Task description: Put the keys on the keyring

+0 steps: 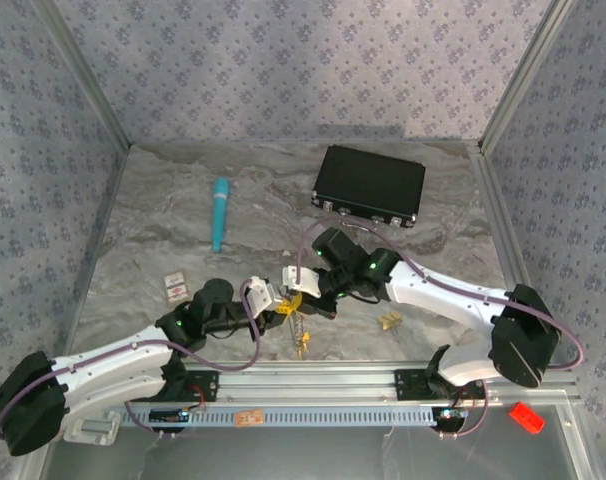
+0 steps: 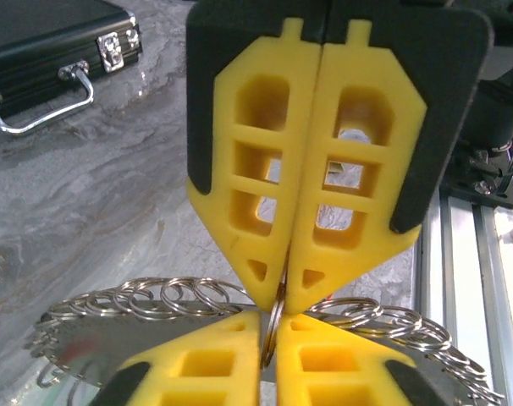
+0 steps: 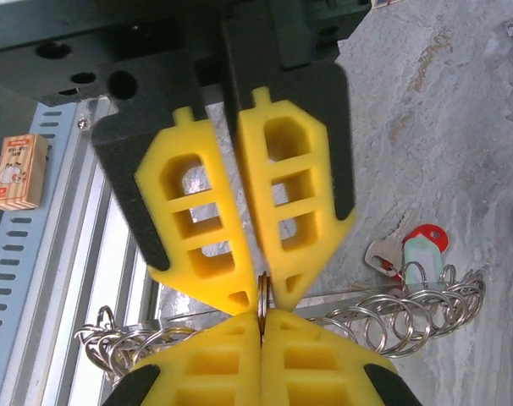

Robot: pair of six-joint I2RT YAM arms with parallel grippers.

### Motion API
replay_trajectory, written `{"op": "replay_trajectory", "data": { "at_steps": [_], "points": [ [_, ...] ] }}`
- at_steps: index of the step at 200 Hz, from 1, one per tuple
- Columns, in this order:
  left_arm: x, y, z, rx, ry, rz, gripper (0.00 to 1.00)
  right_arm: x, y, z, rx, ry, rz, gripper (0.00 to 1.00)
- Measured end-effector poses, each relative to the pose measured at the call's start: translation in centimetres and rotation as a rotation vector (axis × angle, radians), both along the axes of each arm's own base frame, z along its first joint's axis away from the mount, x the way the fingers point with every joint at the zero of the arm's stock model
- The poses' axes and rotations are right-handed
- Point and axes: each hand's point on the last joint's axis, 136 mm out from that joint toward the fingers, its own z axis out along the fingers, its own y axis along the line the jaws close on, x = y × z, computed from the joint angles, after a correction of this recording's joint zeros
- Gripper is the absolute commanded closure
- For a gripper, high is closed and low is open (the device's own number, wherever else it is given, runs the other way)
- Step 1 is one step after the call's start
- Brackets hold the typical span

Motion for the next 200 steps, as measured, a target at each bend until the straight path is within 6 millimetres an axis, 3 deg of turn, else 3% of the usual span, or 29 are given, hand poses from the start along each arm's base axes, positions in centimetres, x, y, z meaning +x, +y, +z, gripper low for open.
{"op": "replay_trajectory", "data": {
  "at_steps": [27,77,108,125,145,156,181,200],
  "points": [
    [-0.2,-0.1,0.1,-0.001,-0.004,-0.011,1.0,0.3,-0.1,0.1,0.019,0.008,-0.02,0.72],
    [0.0,-0.3,0.8,-0.027,-0.024,-0.01,1.0,1.2,-1.3,0.1,0.128,0.083,-0.102,0.68],
    [0.1,-0.4,1.2,-0.042,-0.036,-0.01,1.0,0.9,-0.9,0.2,0.158,0.112,-0.091,0.71],
    [0.1,-0.4,1.3,-0.045,-0.038,-0.009,1.0,0.9,-0.6,0.3,0.172,0.121,-0.086,0.81],
    [0.2,-0.3,1.1,-0.042,-0.037,0.0,1.0,0.7,-0.5,0.3,0.176,0.135,-0.082,1.0],
    [0.2,-0.2,1.0,-0.042,-0.034,0.0,1.0,0.7,-0.6,0.2,0.174,0.138,-0.079,1.0],
    [0.4,-0.2,0.9,-0.042,-0.029,0.012,0.77,0.5,-0.7,0.2,0.164,0.138,-0.073,1.0],
    [0.6,0.0,0.9,-0.036,-0.037,0.025,0.75,0.3,-0.7,0.0,0.125,0.127,-0.057,1.0]
  ]
}}
